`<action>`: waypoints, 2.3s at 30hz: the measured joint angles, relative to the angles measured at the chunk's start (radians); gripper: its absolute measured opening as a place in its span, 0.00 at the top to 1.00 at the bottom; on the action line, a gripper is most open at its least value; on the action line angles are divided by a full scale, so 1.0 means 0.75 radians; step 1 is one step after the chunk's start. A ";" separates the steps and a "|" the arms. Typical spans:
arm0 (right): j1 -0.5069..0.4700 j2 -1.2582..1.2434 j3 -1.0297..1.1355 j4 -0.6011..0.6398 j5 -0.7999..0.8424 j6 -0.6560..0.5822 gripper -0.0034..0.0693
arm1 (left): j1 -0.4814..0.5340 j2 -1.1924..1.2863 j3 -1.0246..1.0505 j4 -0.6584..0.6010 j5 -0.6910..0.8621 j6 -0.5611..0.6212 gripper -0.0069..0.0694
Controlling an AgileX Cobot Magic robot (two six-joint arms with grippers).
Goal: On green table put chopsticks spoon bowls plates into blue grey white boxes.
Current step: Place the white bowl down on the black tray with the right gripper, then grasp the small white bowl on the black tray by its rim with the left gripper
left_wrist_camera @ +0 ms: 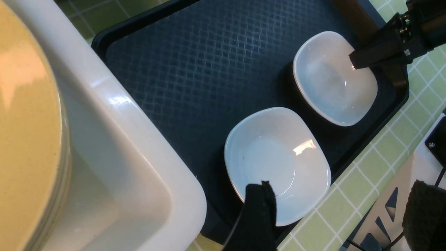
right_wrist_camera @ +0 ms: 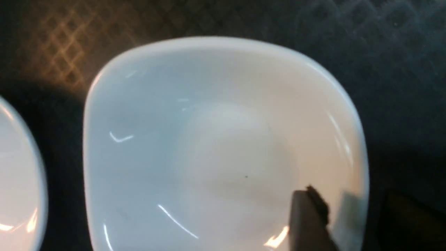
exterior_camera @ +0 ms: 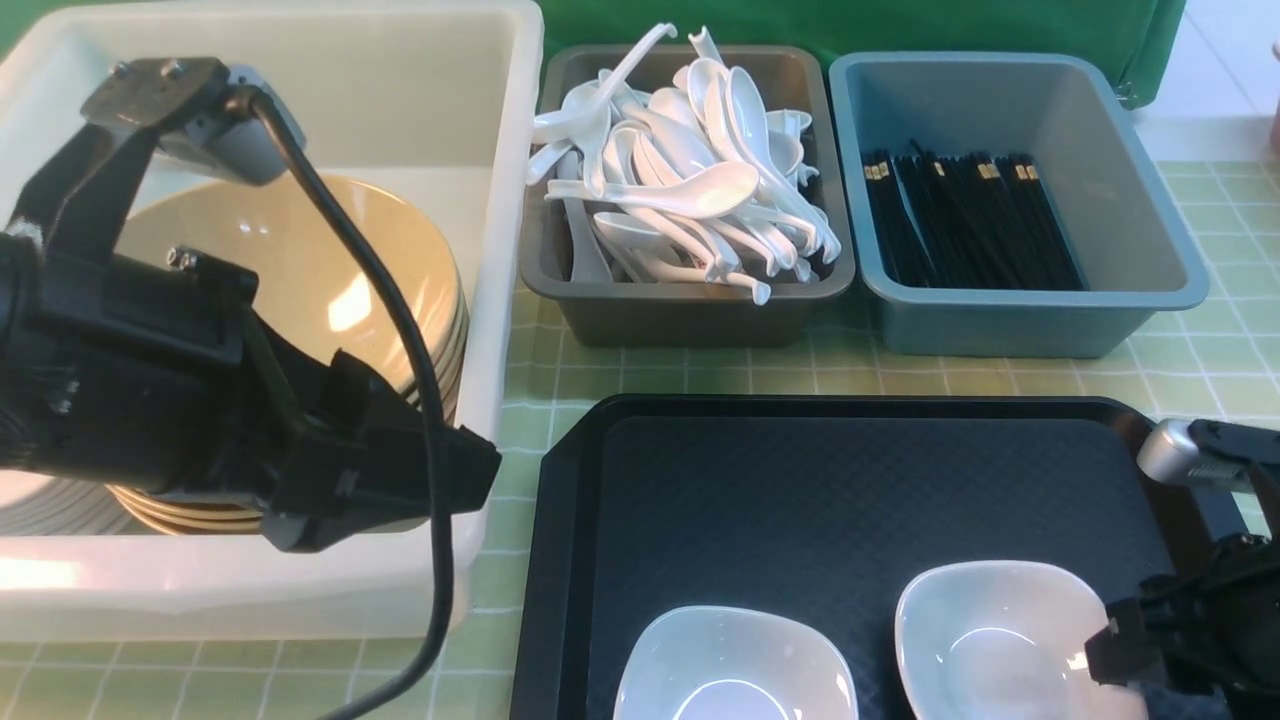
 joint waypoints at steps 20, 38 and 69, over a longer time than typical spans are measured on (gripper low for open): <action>0.000 -0.620 -0.465 -0.038 0.695 -0.175 0.20 | -0.212 0.583 -0.403 -0.109 0.117 0.058 0.28; 0.093 -0.770 -0.465 0.099 0.719 -0.097 0.20 | -0.638 1.522 -1.251 0.060 0.124 0.197 0.28; 0.179 -0.829 -0.477 0.064 0.745 -0.262 0.20 | -0.571 1.609 -1.268 -0.115 0.110 0.318 0.89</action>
